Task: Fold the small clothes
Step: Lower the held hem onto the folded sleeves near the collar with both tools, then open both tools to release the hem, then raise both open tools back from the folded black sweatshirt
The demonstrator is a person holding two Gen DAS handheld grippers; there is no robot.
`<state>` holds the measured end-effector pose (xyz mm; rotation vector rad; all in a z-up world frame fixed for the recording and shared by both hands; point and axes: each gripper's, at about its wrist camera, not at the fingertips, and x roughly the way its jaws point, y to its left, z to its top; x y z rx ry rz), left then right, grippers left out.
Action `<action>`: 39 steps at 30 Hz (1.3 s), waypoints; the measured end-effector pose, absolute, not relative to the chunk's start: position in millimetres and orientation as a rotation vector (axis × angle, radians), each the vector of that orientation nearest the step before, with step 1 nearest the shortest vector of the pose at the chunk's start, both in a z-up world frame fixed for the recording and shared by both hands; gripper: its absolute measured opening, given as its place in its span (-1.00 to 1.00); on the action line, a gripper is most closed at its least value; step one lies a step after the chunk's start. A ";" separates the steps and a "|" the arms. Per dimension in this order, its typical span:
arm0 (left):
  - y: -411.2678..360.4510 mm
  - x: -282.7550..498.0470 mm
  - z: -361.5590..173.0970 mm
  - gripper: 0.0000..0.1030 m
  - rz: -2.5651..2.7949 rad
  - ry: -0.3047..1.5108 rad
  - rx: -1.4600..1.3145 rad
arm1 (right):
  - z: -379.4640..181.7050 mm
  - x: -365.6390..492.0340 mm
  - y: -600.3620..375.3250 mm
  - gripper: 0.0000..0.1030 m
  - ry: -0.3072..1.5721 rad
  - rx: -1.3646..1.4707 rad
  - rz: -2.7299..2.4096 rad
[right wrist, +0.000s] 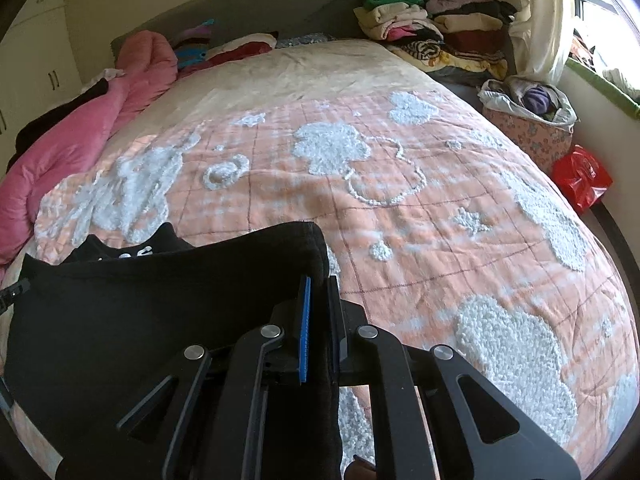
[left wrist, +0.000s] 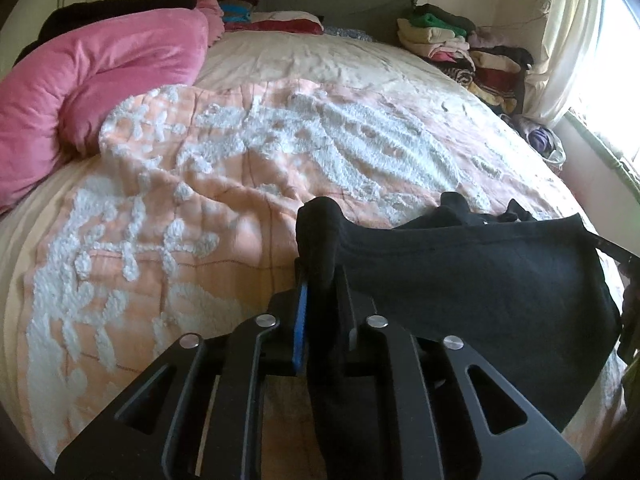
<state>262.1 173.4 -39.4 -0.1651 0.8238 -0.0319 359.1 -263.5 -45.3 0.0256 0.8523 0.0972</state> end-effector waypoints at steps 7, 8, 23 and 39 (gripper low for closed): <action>169.3 249.1 -27.2 -0.54 -0.038 0.788 -0.154 | -44.7 351.1 -270.9 -0.44 0.863 0.055 0.075; 168.4 245.9 -24.8 -0.47 -0.041 0.784 -0.154 | -41.8 346.8 -272.5 -0.33 0.855 0.067 0.079; 125.1 196.1 -10.5 0.32 -0.183 0.808 -0.159 | -7.6 281.0 -232.7 0.30 0.823 0.055 0.264; 106.8 171.4 -27.2 0.48 -0.193 0.893 -0.126 | -23.2 239.0 -209.1 0.39 0.853 0.030 0.296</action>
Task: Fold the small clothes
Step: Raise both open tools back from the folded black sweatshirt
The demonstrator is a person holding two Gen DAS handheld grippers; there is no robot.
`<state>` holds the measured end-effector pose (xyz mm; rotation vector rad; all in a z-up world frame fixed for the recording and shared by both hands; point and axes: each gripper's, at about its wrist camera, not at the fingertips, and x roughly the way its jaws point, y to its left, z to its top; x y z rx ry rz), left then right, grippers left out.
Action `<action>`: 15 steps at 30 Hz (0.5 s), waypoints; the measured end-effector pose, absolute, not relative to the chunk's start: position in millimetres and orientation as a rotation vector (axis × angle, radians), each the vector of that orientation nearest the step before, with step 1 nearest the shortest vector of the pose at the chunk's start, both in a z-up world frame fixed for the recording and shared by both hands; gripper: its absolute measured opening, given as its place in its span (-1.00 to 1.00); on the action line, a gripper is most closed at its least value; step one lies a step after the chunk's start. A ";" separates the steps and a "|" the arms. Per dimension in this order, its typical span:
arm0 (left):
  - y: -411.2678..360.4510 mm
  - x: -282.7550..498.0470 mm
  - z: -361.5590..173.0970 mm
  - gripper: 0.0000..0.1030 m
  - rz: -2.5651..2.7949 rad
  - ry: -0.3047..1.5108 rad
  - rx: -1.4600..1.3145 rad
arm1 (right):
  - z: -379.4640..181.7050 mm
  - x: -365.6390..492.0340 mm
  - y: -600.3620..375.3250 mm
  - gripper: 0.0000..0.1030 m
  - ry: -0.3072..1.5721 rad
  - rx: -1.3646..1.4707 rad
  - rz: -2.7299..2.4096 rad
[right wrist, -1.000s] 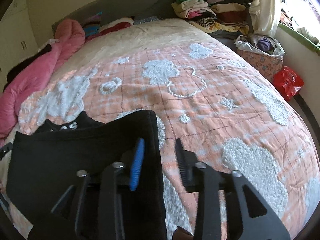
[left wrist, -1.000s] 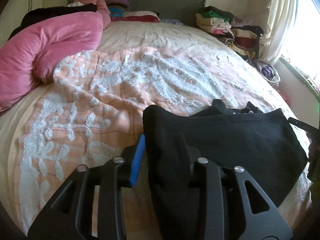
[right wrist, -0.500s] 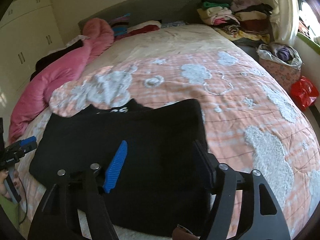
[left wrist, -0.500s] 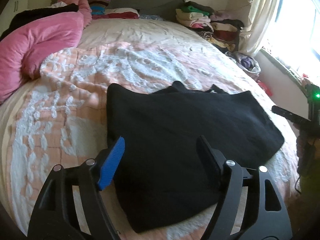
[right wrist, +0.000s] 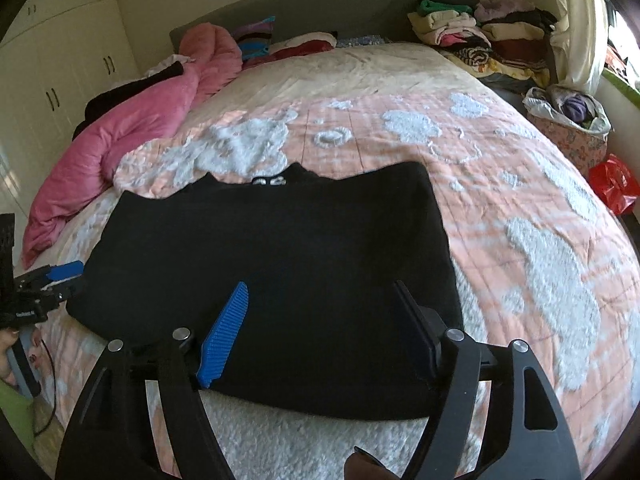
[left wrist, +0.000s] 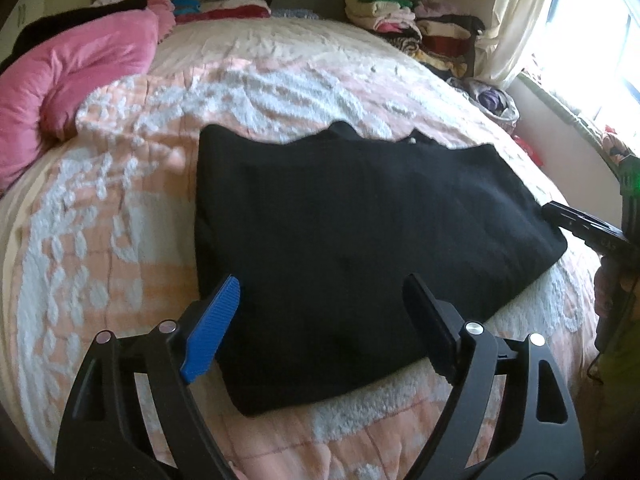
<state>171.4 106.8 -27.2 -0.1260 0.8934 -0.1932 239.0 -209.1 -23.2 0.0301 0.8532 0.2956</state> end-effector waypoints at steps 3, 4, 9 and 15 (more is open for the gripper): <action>100.5 165.6 -36.3 0.48 -0.190 0.921 -0.119 | -29.8 235.4 -206.7 0.39 0.872 0.020 0.296; 97.3 162.1 -38.7 0.48 -0.182 0.922 -0.102 | -32.8 233.9 -204.9 0.39 0.881 0.008 0.290; 92.4 155.9 -46.3 0.48 -0.166 0.939 -0.079 | -48.1 232.5 -202.2 0.39 0.934 -0.028 0.254; 94.9 150.6 -54.6 0.48 -0.160 0.956 -0.101 | -59.7 227.1 -206.3 0.39 0.956 -0.017 0.238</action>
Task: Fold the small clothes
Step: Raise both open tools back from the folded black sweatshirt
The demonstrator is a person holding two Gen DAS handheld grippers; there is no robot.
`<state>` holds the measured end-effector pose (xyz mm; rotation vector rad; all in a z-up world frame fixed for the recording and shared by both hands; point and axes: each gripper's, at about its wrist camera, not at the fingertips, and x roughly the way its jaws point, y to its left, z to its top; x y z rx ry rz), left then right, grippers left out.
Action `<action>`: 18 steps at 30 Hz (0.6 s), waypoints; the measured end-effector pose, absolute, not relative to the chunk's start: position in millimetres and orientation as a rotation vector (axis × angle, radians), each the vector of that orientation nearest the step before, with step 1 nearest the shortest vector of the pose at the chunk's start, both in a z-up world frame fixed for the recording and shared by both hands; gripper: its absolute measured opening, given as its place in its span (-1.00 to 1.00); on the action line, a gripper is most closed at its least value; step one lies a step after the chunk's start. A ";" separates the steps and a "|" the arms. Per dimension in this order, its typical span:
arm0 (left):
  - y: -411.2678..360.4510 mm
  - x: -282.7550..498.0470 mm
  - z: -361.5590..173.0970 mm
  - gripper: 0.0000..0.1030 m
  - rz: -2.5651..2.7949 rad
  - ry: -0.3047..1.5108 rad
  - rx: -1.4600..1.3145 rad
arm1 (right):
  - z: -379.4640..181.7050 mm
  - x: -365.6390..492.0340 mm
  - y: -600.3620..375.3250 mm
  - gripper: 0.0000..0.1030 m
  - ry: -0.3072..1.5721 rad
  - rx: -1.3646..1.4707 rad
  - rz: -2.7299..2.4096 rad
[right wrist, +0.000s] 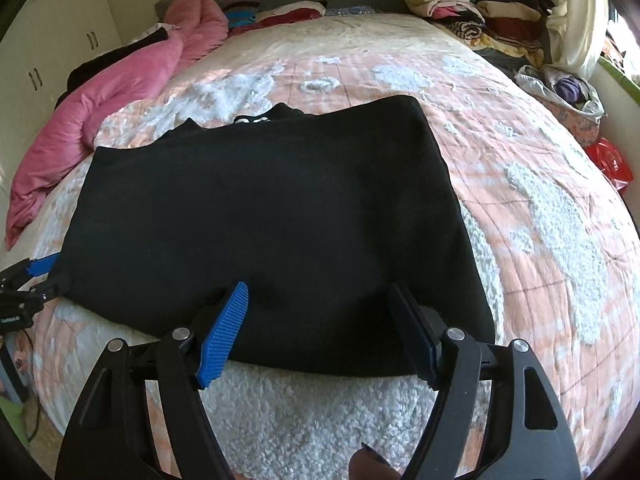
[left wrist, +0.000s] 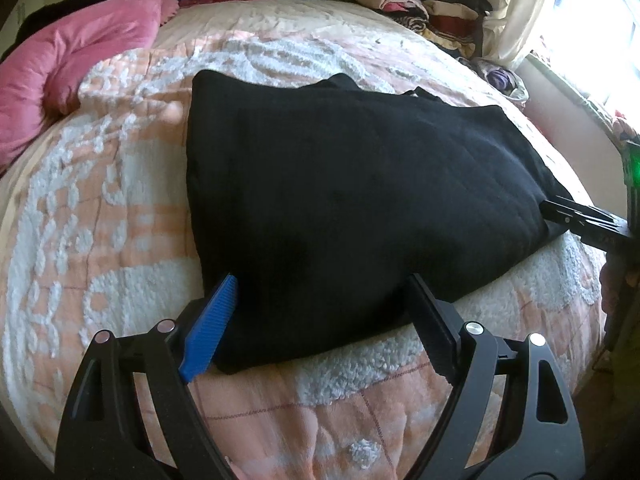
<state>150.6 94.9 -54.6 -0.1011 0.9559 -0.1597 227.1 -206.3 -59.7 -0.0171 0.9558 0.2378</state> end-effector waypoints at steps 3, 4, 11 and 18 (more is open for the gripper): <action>95.8 148.9 -53.7 0.48 -0.158 0.954 -0.109 | -61.1 223.9 -208.8 0.40 0.954 0.000 0.235; 95.7 148.5 -53.8 0.48 -0.157 0.953 -0.112 | -61.3 222.5 -209.4 0.40 0.955 0.003 0.234; 97.3 144.7 -54.3 0.48 -0.150 0.952 -0.128 | -62.0 214.7 -212.9 0.42 0.949 0.026 0.225; 102.7 139.8 -53.8 0.49 -0.141 0.950 -0.158 | -60.4 205.7 -213.2 0.61 0.936 0.050 0.226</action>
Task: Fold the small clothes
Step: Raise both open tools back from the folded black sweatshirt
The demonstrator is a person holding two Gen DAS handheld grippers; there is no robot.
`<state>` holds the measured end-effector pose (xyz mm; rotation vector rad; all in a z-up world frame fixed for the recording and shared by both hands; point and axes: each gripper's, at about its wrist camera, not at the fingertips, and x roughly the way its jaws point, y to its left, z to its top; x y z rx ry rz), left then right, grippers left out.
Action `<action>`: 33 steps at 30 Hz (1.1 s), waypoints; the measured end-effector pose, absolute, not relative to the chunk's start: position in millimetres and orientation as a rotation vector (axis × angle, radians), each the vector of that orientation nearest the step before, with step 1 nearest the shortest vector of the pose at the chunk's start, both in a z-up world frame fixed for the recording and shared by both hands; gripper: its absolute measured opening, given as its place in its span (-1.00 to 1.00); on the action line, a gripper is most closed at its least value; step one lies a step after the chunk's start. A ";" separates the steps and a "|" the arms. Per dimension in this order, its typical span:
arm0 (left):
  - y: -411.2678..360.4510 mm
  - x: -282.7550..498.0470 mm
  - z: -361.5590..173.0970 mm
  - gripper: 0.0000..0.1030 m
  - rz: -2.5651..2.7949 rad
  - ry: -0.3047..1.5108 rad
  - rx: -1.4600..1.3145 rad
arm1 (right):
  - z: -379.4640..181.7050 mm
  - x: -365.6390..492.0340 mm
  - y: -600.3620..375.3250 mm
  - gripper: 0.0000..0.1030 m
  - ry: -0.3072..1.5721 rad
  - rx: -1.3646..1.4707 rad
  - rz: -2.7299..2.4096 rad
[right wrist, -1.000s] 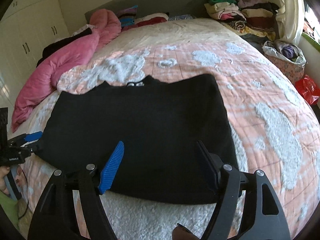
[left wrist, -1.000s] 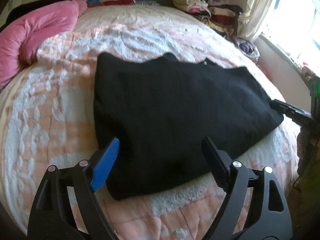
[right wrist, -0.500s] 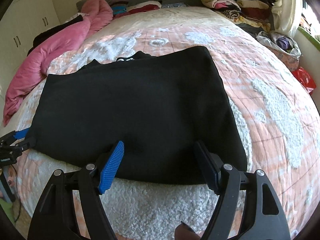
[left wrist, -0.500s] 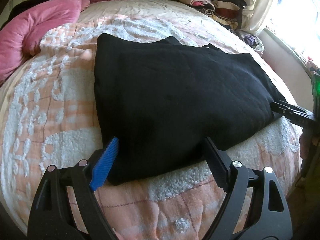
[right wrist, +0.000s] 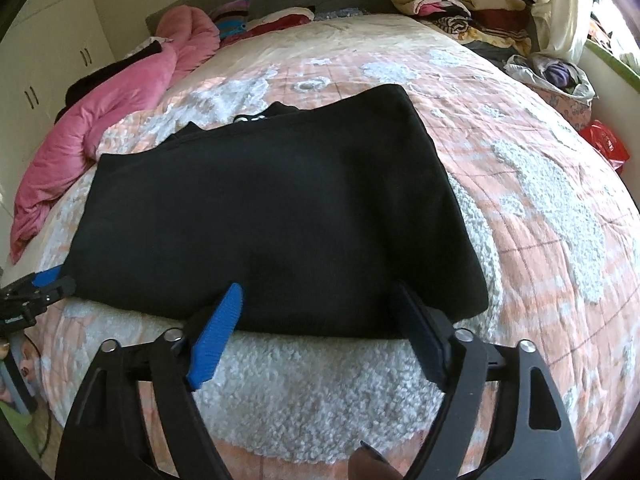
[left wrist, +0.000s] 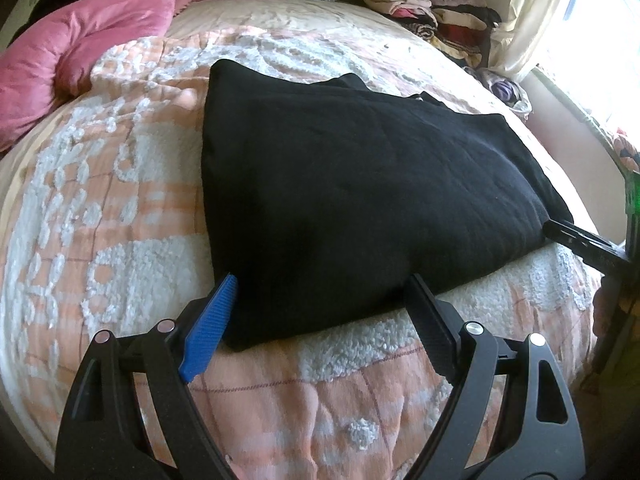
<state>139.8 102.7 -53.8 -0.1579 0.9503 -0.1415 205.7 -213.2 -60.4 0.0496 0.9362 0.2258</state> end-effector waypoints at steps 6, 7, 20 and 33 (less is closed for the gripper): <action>105.4 133.2 -50.8 0.49 -0.139 0.936 -0.178 | -55.4 191.3 -211.3 0.72 0.895 0.056 0.218; 107.8 131.0 -48.8 0.50 -0.138 0.929 -0.190 | -54.4 189.7 -209.4 0.82 0.892 0.056 0.219; 157.8 120.2 -21.8 0.82 0.044 0.840 -0.214 | -34.5 162.8 -135.5 0.88 0.833 -0.088 0.343; 186.5 128.8 -5.5 0.82 0.140 0.822 -0.206 | -39.3 159.2 -40.1 0.88 0.818 -0.244 0.490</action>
